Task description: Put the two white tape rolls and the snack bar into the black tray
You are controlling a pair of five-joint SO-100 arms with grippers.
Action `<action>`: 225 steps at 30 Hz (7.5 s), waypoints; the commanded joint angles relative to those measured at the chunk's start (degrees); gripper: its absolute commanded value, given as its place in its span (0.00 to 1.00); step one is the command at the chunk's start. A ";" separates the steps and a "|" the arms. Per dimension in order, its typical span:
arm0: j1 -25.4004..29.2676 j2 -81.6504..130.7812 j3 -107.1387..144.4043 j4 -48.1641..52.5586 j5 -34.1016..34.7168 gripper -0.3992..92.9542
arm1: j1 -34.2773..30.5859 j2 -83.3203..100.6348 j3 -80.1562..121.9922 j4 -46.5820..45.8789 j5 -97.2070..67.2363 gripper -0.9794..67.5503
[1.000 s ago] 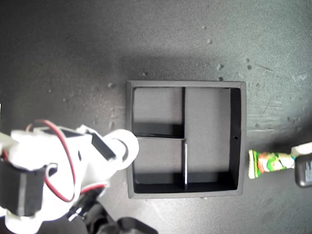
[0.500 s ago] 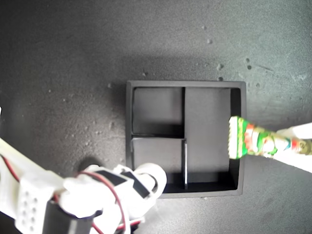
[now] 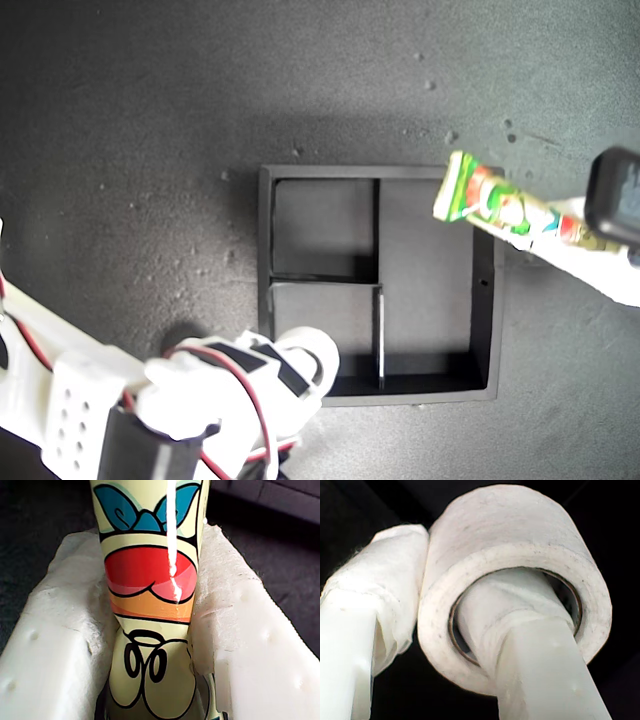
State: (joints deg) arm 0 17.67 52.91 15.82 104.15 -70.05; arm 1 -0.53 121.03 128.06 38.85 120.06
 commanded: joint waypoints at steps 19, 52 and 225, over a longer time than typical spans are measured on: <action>3.25 0.70 0.18 0.88 -0.18 0.00 | -3.25 -0.62 -10.63 -4.92 -78.40 0.01; 2.90 -22.41 -19.78 0.97 -2.55 0.03 | -3.43 -29.62 -33.84 4.13 -102.57 0.01; -15.73 -16.17 -11.07 1.05 3.43 0.17 | -16.52 29.53 23.99 -0.26 -29.53 0.01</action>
State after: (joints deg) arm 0 1.49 30.94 4.39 104.15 -65.48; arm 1 -17.67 149.33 152.14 39.99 90.00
